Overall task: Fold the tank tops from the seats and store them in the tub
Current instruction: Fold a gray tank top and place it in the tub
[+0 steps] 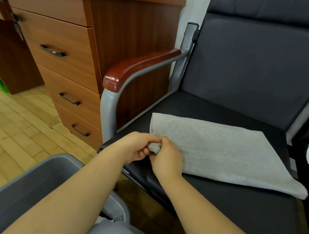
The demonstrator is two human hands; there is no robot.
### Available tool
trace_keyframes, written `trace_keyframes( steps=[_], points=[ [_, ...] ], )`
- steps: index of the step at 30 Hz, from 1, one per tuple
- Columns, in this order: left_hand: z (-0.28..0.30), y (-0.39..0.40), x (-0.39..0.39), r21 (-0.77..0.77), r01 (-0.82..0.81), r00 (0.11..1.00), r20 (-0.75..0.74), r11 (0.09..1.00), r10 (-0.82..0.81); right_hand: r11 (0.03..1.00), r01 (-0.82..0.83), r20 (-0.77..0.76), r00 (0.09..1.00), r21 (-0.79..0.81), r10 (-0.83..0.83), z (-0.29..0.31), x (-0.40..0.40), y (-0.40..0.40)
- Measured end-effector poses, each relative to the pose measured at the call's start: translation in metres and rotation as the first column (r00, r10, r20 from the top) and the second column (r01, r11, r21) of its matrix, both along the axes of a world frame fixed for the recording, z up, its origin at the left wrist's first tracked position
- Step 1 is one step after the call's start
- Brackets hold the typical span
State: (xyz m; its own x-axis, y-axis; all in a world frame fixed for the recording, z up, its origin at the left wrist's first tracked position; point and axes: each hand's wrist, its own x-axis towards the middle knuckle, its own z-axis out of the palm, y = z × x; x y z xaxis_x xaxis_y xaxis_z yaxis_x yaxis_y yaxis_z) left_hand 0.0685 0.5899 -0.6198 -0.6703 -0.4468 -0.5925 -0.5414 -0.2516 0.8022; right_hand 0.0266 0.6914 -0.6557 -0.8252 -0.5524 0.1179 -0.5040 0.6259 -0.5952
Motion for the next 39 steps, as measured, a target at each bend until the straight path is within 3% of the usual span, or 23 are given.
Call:
trace_keyframes(
  steps=[2, 7, 11, 14, 17, 22, 27, 31, 34, 39],
  points=[
    [0.005, -0.002, 0.005, 0.002, 0.014, 1.000, -0.001, 1.000, -0.014, 0.998, 0.027, 0.066, 0.998, -0.064, -0.023, -0.001, 0.002, 0.004],
    [0.011, -0.012, 0.015, -0.199, -0.049, 0.989, 0.124, 0.979, 0.075, 0.932, 0.044, 0.274, 0.960, -0.359, 0.060, 0.003, 0.020, 0.021],
    [0.013, -0.004, 0.018, -0.141, -0.173, 0.983, 0.045, 0.975, 0.180, 0.861, 0.077, 0.398, 0.905, -0.503, 0.152, 0.010, 0.040, 0.042],
    [0.012, 0.000, 0.018, 0.024, -0.328, 0.940, -0.093, 0.944, 0.329, 0.826, 0.119, 0.438, 0.884, -0.552, 0.166, 0.016, 0.050, 0.056],
    [0.018, 0.004, 0.016, 0.192, -0.409, 0.866, -0.227, 0.892, 0.446, 0.768, 0.170, 0.446, 0.880, -0.618, 0.165, 0.024, 0.052, 0.070],
    [0.036, 0.027, 0.002, 0.253, -0.407, 0.816, -0.331, 0.878, 0.474, 0.708, 0.209, 0.455, 0.873, -0.675, 0.176, 0.040, 0.047, 0.096],
    [0.048, 0.058, -0.029, 0.244, -0.428, 0.778, -0.390, 0.870, 0.492, 0.710, 0.217, 0.418, 0.901, -0.670, 0.119, 0.055, 0.025, 0.131],
    [0.053, 0.092, -0.064, 0.169, -0.355, 0.817, -0.423, 0.919, 0.393, 0.749, 0.194, 0.337, 0.941, -0.633, 0.041, 0.065, -0.008, 0.163],
    [0.055, 0.113, -0.094, 0.203, -0.302, 0.854, -0.376, 0.931, 0.359, 0.760, 0.206, 0.225, 0.971, -0.617, -0.080, 0.065, -0.039, 0.186],
    [0.052, 0.141, -0.148, 0.110, -0.198, 0.898, -0.378, 0.974, 0.226, 0.785, 0.255, 0.137, 0.967, -0.565, -0.215, 0.052, -0.101, 0.225]
  ],
)
